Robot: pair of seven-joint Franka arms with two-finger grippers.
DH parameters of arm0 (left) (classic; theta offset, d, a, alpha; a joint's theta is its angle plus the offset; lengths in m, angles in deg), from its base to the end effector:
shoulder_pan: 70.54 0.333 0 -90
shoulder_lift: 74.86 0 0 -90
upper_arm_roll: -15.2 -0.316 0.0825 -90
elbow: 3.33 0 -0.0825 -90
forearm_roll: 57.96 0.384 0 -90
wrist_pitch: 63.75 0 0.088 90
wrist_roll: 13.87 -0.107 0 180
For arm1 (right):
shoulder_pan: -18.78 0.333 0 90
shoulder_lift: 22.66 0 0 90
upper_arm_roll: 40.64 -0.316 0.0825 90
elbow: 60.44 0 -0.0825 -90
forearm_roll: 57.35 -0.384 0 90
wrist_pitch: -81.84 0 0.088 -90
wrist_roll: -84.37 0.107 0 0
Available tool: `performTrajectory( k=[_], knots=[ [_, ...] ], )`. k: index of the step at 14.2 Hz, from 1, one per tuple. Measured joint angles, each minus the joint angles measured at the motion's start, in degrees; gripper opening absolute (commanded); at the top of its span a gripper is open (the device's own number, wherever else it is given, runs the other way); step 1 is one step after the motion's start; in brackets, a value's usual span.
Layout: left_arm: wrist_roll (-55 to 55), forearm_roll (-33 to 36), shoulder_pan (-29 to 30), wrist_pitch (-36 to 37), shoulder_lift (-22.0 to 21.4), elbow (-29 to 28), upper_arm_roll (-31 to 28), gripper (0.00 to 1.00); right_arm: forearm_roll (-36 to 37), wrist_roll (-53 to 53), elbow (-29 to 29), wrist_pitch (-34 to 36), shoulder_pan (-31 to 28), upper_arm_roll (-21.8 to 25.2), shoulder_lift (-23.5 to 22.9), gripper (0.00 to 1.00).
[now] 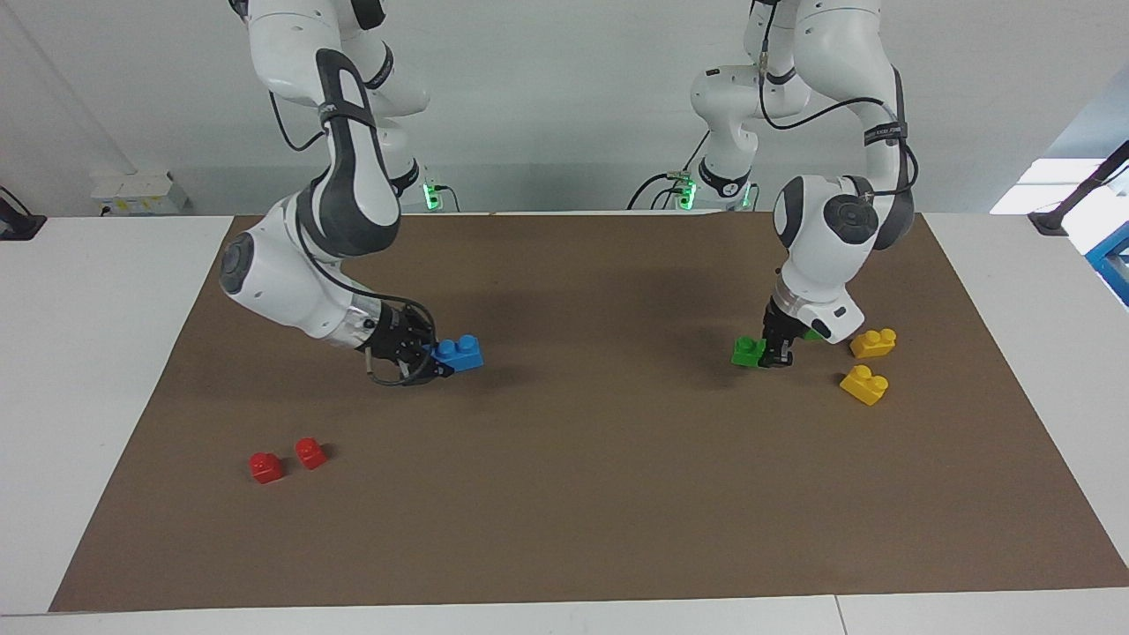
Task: Remove green block with left arm and hold with right
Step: 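Carry the green brick toward the yellow bricks while the right gripper carries blue, then set the green brick down with the left gripper while the right lowers blue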
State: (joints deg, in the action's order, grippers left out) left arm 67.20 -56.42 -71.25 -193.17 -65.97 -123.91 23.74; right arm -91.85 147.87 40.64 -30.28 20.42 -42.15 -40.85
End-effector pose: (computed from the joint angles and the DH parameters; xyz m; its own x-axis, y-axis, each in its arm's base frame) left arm 0.5601 -0.0892 0.3459 0.3265 0.9452 -0.0020 0.9452 -0.3265 0.0014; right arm 0.6291 0.0708 0.3850 0.2247 -0.8175 -0.5303 -0.9717 -0.2288 -0.0589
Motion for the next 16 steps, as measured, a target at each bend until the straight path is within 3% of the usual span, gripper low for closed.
performTrajectory(
  k=[8, 16],
  knots=[
    [-17.78, 0.00, 4.97, -2.25, 0.39, -1.60, -0.06, 0.00, 0.26, -11.15, 0.01, 0.00, -6.86, 0.06, -3.84, 0.08],
    [-22.47, -0.03, 4.97, -3.97, 2.04, -2.21, 0.01, 0.00, 1.83, -16.10, 0.91, -2.90, -9.55, 0.00, -6.76, 0.09]
  ],
)
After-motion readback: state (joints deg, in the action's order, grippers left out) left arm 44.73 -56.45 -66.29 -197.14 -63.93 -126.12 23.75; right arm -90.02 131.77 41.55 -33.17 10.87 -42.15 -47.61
